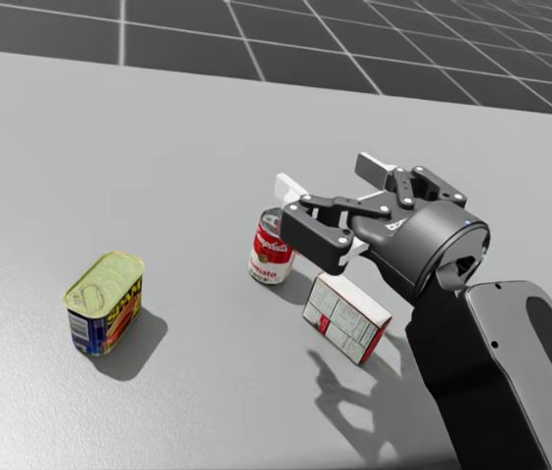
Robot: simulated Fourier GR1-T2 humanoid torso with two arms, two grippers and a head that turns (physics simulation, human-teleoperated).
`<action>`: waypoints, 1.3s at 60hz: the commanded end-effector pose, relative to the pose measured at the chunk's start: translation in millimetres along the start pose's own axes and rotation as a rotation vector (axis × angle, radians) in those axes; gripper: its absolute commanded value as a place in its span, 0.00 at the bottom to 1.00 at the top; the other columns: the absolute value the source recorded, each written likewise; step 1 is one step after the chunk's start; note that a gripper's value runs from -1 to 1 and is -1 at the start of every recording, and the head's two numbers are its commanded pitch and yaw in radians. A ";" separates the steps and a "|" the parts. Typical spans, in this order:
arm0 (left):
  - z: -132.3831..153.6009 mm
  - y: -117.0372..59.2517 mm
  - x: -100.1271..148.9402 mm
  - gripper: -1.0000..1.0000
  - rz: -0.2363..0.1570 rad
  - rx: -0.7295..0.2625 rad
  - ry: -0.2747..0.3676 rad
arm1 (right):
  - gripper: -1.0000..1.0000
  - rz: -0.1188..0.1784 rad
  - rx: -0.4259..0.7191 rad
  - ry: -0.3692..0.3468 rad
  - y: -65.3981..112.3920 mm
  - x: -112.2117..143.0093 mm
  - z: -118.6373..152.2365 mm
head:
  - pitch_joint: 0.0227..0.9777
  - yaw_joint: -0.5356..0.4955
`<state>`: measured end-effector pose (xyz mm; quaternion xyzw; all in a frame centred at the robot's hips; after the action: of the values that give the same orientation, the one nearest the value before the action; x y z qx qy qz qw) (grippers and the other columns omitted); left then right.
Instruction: Lift the red soup can off the table.
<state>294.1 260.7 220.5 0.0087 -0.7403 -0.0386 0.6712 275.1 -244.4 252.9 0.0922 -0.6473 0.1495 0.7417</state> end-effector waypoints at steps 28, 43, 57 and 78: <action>1.8 -3.0 -1.5 0.00 0.003 0.000 0.011 | 0.00 0.039 0.100 0.204 -11.9 -45.6 -28.0 | 0.78 0.21; 2.0 -3.3 -1.3 0.00 0.002 0.002 0.007 | 0.00 0.058 0.091 0.276 -13.0 -52.0 -43.2 | 0.78 0.22; 2.5 -3.0 -0.8 0.00 0.003 0.001 0.004 | 0.00 0.043 0.087 0.333 -18.3 -54.8 -60.0 | 0.78 0.22; 3.2 -2.7 -0.6 0.00 0.002 0.000 0.006 | 0.00 0.028 0.112 0.407 -17.0 -58.2 -81.8 | 0.77 0.23</action>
<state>291.2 258.2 219.4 0.0081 -0.7385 -0.0376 0.6731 344.5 -242.5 189.3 0.0901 -0.4905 0.2078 0.8415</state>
